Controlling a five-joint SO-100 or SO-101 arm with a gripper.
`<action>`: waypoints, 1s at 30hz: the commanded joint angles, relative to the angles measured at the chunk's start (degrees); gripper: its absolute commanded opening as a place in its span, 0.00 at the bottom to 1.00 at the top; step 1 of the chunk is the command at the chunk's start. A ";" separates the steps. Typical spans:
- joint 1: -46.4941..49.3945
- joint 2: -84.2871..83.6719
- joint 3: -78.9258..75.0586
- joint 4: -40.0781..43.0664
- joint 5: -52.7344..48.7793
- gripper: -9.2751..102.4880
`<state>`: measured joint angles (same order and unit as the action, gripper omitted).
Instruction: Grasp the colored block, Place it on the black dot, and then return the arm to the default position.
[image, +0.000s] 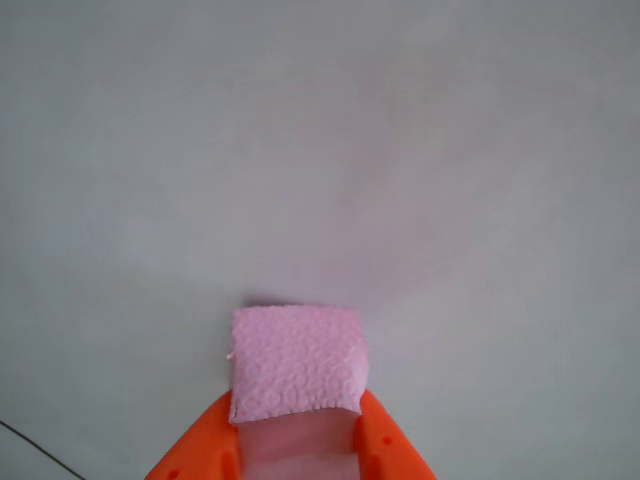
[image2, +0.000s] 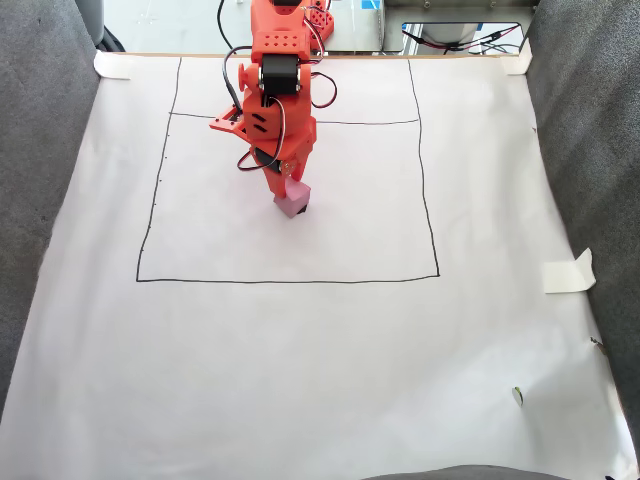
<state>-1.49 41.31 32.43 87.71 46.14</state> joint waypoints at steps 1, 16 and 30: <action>0.35 0.09 -2.02 0.18 -0.97 0.08; 0.26 0.53 -2.02 0.79 -3.08 0.21; 1.14 2.55 -0.97 1.41 -4.39 0.39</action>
<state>-0.53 40.69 32.43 88.68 42.28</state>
